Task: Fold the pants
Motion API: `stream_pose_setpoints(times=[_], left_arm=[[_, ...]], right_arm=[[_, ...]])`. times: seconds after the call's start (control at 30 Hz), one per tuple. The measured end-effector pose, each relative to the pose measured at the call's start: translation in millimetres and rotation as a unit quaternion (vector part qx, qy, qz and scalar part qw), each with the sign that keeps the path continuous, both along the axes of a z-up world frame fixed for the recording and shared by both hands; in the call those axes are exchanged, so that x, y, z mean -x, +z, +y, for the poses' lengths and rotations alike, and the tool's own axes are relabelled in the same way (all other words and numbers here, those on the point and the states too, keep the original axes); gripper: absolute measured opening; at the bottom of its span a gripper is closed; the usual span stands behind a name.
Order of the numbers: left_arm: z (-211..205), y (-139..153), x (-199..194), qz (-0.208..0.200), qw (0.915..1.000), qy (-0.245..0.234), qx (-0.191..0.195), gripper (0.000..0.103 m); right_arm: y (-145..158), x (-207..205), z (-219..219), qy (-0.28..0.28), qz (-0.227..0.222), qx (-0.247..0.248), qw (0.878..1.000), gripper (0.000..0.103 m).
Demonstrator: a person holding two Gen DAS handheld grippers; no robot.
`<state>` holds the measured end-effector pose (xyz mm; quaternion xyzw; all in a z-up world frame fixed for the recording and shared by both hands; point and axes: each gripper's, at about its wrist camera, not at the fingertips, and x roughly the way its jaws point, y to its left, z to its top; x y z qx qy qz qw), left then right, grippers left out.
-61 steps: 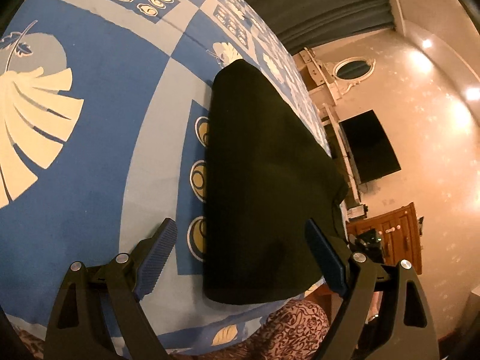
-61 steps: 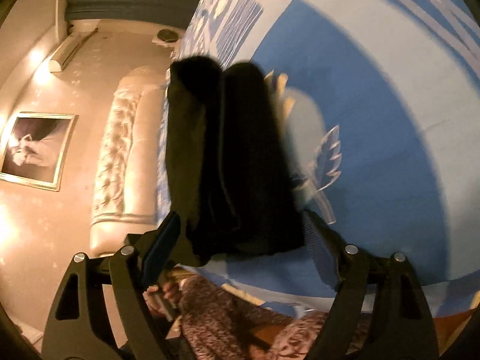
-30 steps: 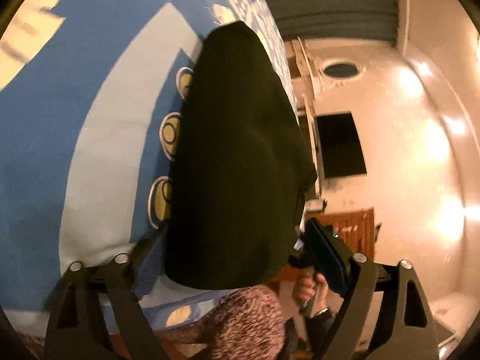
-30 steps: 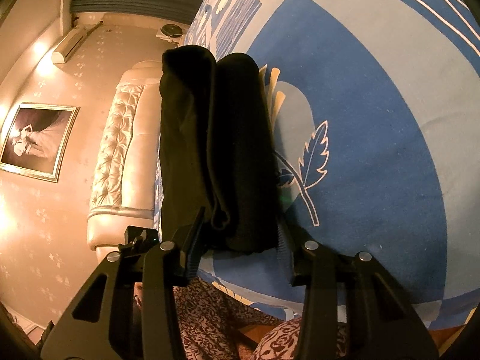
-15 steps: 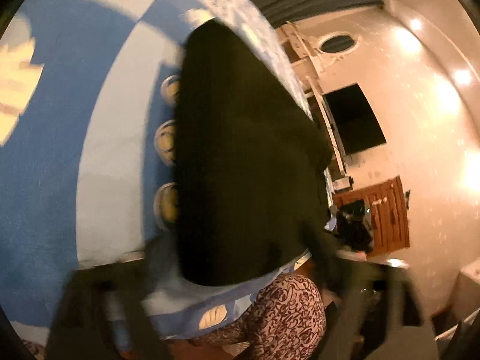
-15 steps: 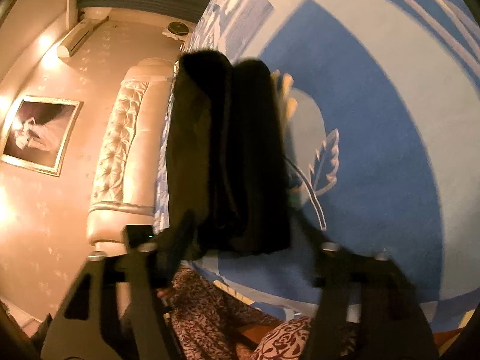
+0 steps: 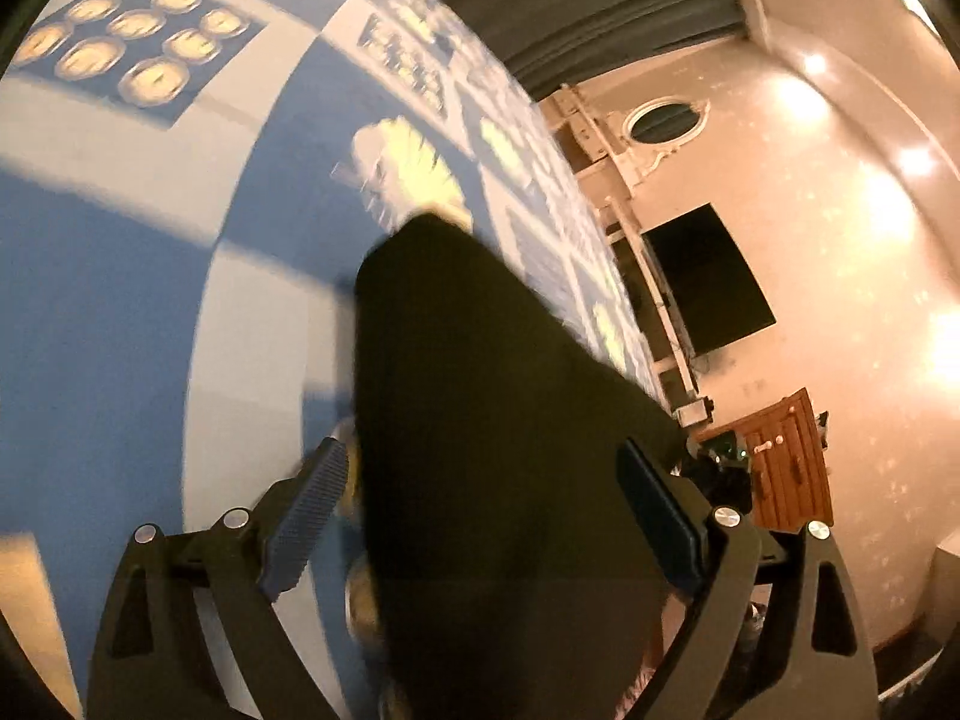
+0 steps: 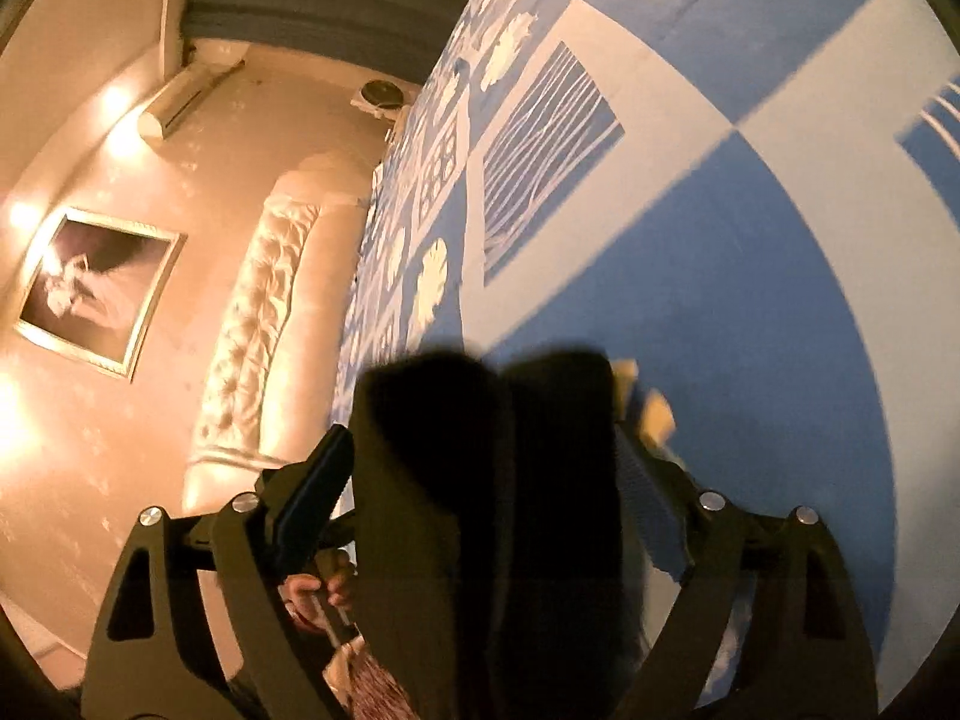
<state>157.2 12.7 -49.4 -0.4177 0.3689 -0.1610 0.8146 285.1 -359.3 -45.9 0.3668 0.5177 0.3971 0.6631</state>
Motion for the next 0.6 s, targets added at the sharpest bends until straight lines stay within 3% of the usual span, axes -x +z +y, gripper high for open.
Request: stream_pose_setpoints(times=[0.17,0.2,0.27,0.33,0.37,0.4,0.43,0.53,0.6], left_arm=[[0.7,-4.5,-33.9,0.012,0.9997,-0.016,-0.010,0.090],[0.3,-4.2,-32.3,0.009,0.9997,-0.017,-0.013,0.090],[-2.1,-3.4,-38.2,0.009,0.9996,-0.015,-0.020,0.089],[-5.1,-0.9,-37.4,0.002,0.9997,-0.017,-0.018,0.089],[-6.7,0.1,-37.8,0.000,0.9997,-0.015,-0.021,0.085],[-7.9,-0.8,-38.5,0.006,0.9995,-0.014,-0.028,0.061],[-9.1,-4.1,-41.2,0.022,0.9988,-0.013,-0.041,0.045],[-6.5,-8.6,-40.3,0.029,0.9988,-0.006,-0.039,0.042],[-11.2,-4.1,-39.7,0.031,0.9970,-0.002,-0.071,0.041]], right_arm=[[-5.4,-17.4,10.5,0.010,0.005,-0.009,1.000,0.084],[-6.5,-19.1,11.1,0.010,0.005,-0.004,1.000,0.079],[-12.2,-22.6,11.1,0.010,0.012,0.017,1.000,0.052],[-18.8,-24.7,9.2,0.011,0.014,0.026,1.000,0.043],[-19.6,-23.4,10.0,0.011,0.013,0.023,1.000,0.042],[-20.7,-24.4,9.5,0.010,0.013,0.020,1.000,0.041],[-21.4,-23.1,9.7,0.009,0.012,0.020,1.000,0.041],[-23.1,-23.1,11.3,0.005,0.008,0.019,1.000,0.040],[-23.6,-23.6,12.0,0.003,0.007,0.016,1.000,0.039]])
